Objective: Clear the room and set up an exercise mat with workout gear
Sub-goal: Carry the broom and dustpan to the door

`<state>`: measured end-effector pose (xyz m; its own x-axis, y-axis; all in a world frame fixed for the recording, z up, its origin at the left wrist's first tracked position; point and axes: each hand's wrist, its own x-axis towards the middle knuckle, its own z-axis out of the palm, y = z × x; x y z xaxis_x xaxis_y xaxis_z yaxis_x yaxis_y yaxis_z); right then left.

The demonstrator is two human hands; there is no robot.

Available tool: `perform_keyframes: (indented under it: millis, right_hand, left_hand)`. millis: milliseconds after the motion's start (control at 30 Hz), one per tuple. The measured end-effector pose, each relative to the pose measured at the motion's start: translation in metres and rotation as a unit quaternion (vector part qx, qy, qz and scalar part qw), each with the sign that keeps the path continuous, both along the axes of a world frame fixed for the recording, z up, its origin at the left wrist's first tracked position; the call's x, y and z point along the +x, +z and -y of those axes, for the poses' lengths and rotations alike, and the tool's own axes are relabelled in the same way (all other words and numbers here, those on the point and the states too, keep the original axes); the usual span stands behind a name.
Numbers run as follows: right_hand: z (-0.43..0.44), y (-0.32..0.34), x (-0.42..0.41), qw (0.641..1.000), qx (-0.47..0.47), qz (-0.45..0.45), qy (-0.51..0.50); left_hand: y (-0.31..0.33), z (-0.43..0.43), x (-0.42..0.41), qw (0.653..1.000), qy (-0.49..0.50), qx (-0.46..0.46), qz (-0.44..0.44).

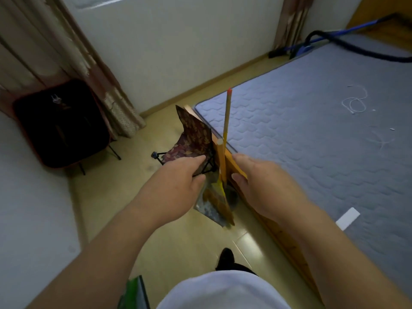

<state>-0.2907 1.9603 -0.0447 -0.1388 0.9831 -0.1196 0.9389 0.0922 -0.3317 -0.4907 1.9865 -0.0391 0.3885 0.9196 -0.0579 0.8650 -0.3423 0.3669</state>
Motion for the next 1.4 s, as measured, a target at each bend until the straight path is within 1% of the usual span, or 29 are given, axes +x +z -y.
perform_keyframes:
  millis: [167,267,467,533,633,700,867,967,1100,1267,1400]
  right_hand:
    - [-0.101,0.001,0.002,0.999,0.021,-0.026,-0.028]
    - [-0.152,-0.005,0.004,0.995,0.024,-0.041,-0.083]
    - [-0.243,-0.031,-0.007,0.978,0.012,-0.033,-0.205]
    - [-0.271,-0.039,-0.013,0.967,-0.005,-0.038,-0.253]
    - [-0.311,-0.051,-0.028,0.948,-0.008,-0.027,-0.316]
    - [-0.336,-0.06,-0.043,0.926,-0.01,-0.023,-0.376]
    - [-0.377,-0.07,-0.082,0.88,-0.034,-0.023,-0.473]
    - [-0.398,-0.074,-0.096,0.871,-0.051,-0.013,-0.489]
    - [-0.428,-0.086,-0.108,0.866,-0.062,-0.007,-0.496]
    - [-0.447,-0.098,-0.112,0.859,-0.061,0.007,-0.509]
    - [-0.449,-0.11,-0.114,0.849,-0.065,0.012,-0.524]
  left_hand:
    - [0.006,-0.102,0.008,0.999,-0.028,0.004,0.019]
    - [0.003,-0.162,0.015,0.998,-0.057,-0.005,0.036]
    - [-0.03,-0.299,0.034,0.99,-0.14,-0.031,0.013]
    - [-0.046,-0.35,0.042,0.983,-0.174,-0.047,0.008]
    - [-0.079,-0.429,0.053,0.969,-0.24,-0.06,-0.026]
    - [-0.104,-0.484,0.061,0.954,-0.287,-0.062,-0.053]
    - [-0.148,-0.571,0.077,0.926,-0.355,-0.089,-0.09]
    - [-0.175,-0.596,0.096,0.907,-0.389,-0.11,-0.114]
    - [-0.215,-0.627,0.12,0.888,-0.42,-0.105,-0.156]
    - [-0.241,-0.654,0.147,0.893,-0.405,-0.105,-0.167]
    - [-0.26,-0.664,0.159,0.901,-0.384,-0.138,-0.145]
